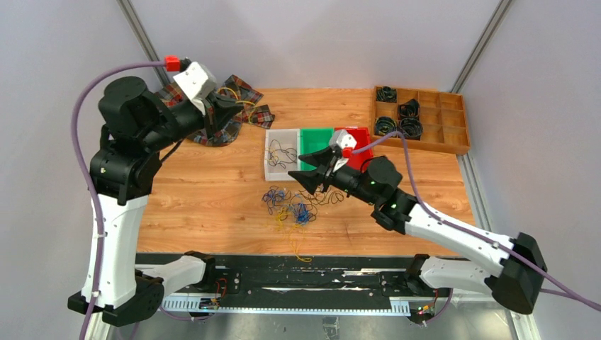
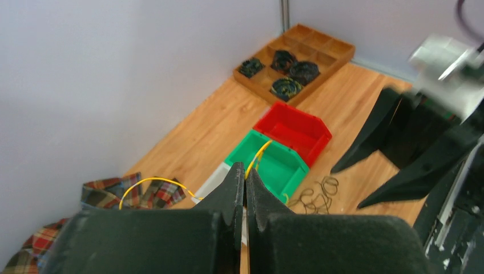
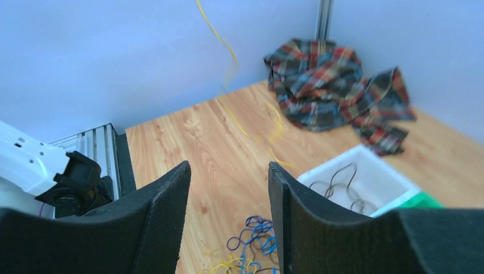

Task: Untangle the cables
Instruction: Untie the cable, then place the cable in the bin.

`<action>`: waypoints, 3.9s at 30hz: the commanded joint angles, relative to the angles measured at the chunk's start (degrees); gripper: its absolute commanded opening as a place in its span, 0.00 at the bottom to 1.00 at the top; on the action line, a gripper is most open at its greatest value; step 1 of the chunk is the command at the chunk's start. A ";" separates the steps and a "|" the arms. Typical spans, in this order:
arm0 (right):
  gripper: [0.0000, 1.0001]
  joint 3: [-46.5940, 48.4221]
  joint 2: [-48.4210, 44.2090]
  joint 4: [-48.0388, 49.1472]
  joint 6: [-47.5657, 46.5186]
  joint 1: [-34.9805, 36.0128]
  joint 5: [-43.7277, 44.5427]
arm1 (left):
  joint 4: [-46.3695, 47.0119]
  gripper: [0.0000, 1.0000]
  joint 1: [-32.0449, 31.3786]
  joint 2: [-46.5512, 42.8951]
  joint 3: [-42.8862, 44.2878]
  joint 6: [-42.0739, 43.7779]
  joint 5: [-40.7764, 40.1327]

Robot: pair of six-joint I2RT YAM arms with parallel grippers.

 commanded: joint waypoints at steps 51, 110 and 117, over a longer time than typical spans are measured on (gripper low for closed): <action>0.01 18.31 9.78 -2.91 -12.29 -1.92 -1.29 | 8.11 0.80 -0.60 -5.76 -22.92 -18.61 -0.15; 0.07 27.92 41.46 -45.27 -1.03 -34.10 8.13 | 1.19 0.98 -0.57 -6.81 -24.65 -5.84 -7.26; 0.33 28.75 40.65 -46.83 -0.36 -34.05 9.39 | 1.17 0.98 -0.57 -6.51 -23.94 -5.60 -7.09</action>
